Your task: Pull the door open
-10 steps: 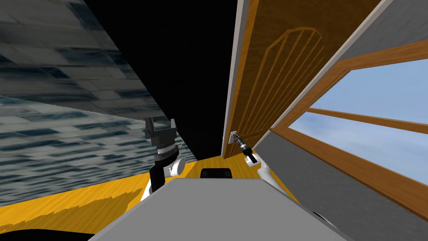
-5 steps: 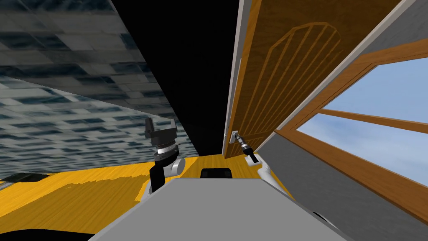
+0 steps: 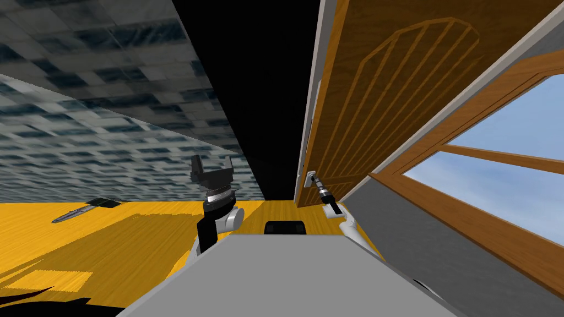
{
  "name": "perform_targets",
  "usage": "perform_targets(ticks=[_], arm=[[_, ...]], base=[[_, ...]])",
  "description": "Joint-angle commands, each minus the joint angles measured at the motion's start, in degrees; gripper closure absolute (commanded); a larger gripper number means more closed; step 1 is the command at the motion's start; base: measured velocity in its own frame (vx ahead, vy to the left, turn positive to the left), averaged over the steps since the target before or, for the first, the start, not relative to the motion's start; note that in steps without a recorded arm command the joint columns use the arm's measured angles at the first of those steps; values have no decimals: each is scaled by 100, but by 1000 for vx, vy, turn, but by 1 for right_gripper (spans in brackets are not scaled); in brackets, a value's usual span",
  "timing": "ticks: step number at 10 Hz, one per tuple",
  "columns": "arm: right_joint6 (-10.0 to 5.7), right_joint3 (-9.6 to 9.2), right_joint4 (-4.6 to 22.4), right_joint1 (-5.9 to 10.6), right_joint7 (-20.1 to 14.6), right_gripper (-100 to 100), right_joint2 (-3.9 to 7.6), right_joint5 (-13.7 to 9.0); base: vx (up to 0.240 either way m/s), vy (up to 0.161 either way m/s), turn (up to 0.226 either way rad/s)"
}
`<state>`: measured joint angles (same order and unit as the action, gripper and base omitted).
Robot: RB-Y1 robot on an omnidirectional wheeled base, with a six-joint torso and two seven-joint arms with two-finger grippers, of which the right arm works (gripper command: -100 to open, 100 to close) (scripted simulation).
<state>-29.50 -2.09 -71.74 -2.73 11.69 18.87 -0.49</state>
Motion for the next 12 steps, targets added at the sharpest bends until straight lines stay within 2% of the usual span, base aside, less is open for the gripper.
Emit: perform_targets(ticks=[1,6,7,10,11,12], arm=[[-32,-58,-100,12,-175,100,-33,-156],[3,-4,-90,10,-1020,100,-41,-1095],[3,-4,-90,10,-1048,100,-41,-1160],[25,29,-84,9,-1557,100,-47,-1730],[25,29,-84,9,-1580,100,-47,-1773],[32,40,-82,9,-1758,100,-48,-1977]], base=[[-62,-38,91],[-81,-59,176],[-56,-47,90],[-72,-45,163],[-57,-48,84],[-55,-30,105]])
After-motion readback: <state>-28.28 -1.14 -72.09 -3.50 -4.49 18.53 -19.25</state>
